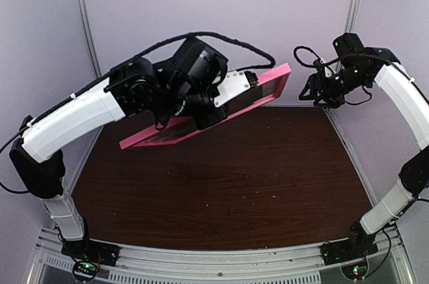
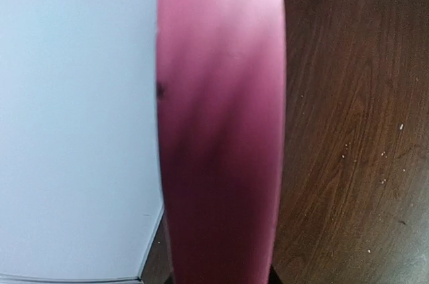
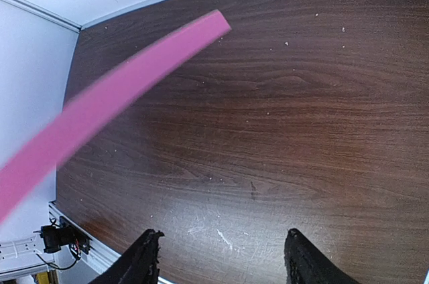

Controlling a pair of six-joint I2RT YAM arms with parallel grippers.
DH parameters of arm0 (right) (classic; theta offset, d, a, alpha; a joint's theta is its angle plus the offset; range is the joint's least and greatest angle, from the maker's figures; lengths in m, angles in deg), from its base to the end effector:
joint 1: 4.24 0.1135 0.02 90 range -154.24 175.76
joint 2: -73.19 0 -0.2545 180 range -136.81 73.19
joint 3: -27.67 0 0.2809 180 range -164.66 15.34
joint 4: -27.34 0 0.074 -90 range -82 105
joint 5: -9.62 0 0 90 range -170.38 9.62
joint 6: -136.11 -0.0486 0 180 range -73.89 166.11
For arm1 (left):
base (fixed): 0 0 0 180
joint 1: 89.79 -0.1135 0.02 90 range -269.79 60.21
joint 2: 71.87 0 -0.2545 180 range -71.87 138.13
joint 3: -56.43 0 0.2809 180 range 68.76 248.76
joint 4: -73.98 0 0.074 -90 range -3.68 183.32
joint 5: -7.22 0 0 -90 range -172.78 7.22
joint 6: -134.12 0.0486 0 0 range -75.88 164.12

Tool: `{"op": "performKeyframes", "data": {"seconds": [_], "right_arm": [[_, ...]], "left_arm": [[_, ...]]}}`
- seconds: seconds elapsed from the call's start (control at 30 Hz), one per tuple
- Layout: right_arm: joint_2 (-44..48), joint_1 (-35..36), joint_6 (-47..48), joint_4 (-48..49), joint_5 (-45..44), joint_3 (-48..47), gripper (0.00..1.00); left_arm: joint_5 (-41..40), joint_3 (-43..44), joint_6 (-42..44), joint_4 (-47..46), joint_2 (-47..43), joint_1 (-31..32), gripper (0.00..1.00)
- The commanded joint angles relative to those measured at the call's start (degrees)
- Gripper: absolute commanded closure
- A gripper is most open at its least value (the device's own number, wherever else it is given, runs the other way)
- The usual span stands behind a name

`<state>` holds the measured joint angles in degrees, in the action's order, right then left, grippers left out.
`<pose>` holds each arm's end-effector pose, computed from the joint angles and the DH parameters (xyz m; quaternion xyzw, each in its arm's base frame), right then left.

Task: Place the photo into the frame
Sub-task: Turn over the photo frame.

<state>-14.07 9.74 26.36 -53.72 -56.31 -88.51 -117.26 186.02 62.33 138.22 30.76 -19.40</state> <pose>0.3119 0.0981 0.4101 -0.0210 0.9274 0.2808 0.2464 0.1658 -0.3834 0.4201 0.5035 0.7044 0.0520 0.4976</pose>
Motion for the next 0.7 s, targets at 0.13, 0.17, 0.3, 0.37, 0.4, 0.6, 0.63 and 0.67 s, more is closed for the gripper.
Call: {"op": "performKeyframes", "data": {"seconds": [0.13, 0.17, 0.3, 0.37, 0.4, 0.6, 0.63, 0.67], "right_arm": [[3.52, -1.79, 1.02, 1.94, -2.21, 1.21, 0.33], [3.46, -1.76, 1.07, 2.24, -1.6, 1.52, 0.33], [3.74, -1.68, 2.35, 5.26, 3.43, 3.7, 0.32], [4.32, -1.44, 3.12, 7.05, 5.23, 5.01, 0.3], [4.7, -1.27, 3.56, 7.99, 5.85, 5.71, 0.29], [5.67, 0.09, 4.94, 11.7, 8.47, 8.4, 0.25], [5.51, 0.35, 5.32, 11.95, 8.97, 8.6, 0.25], [5.38, 0.76, 5.6, 12.14, 9.54, 8.74, 0.24]], "left_arm": [[8.3, 10.93, -13.88, 4.18, -4.13, -8.88, 1.0], [10.38, 11.12, -15.43, 4.44, -4.59, -9.96, 1.0], [19.76, 12.81, -21.27, 6.57, -5.51, -14.08, 1.0], [23.07, 13.91, -22.43, 8.41, -5.36, -15.4, 1.0], [24.73, 14.46, -22.86, 9.38, -5.27, -15.96, 1.0], [33.83, 18.8, -24.66, 16.22, -3.22, -20.42, 1.0], [36.35, 19.56, -24.71, 17.43, -2.69, -21.31, 1.0], [38.65, 20.12, -24.84, 18.42, -2.17, -22.07, 1.0]]}}
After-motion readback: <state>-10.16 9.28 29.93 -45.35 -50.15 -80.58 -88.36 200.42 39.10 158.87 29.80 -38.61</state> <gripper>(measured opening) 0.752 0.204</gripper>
